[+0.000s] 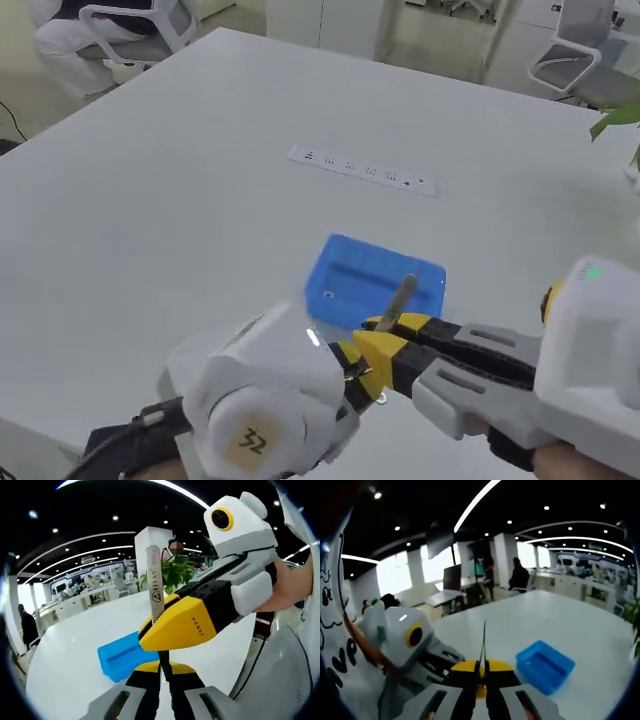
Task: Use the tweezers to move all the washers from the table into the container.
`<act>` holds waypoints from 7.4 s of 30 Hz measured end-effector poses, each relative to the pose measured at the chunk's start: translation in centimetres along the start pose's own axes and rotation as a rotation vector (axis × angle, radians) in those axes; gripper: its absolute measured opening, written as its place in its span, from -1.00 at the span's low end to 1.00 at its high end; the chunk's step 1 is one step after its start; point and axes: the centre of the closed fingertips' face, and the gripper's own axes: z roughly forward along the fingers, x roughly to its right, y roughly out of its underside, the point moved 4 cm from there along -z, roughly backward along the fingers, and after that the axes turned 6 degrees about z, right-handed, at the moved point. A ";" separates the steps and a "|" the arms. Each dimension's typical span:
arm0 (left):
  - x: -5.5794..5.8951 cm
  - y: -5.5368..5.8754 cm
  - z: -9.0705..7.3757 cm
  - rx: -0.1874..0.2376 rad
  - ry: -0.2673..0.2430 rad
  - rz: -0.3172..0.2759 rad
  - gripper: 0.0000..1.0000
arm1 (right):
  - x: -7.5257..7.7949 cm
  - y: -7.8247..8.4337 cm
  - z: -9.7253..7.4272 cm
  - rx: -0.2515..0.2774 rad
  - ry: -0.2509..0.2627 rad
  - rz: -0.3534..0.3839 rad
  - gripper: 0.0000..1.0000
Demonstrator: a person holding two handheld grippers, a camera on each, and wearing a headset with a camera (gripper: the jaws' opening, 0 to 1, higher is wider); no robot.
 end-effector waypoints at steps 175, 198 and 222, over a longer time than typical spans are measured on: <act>-3.4 4.1 -9.4 -0.092 -0.308 -0.193 0.98 | 17.3 4.4 5.8 -0.206 0.352 -0.002 -0.94; -3.1 2.9 -9.2 -0.072 -0.272 -0.163 0.79 | 18.1 7.2 6.4 -0.255 0.366 0.068 -0.92; -5.0 -5.3 -7.1 0.089 0.060 -0.103 -0.04 | 4.4 0.2 0.5 -0.103 0.021 -0.103 -0.93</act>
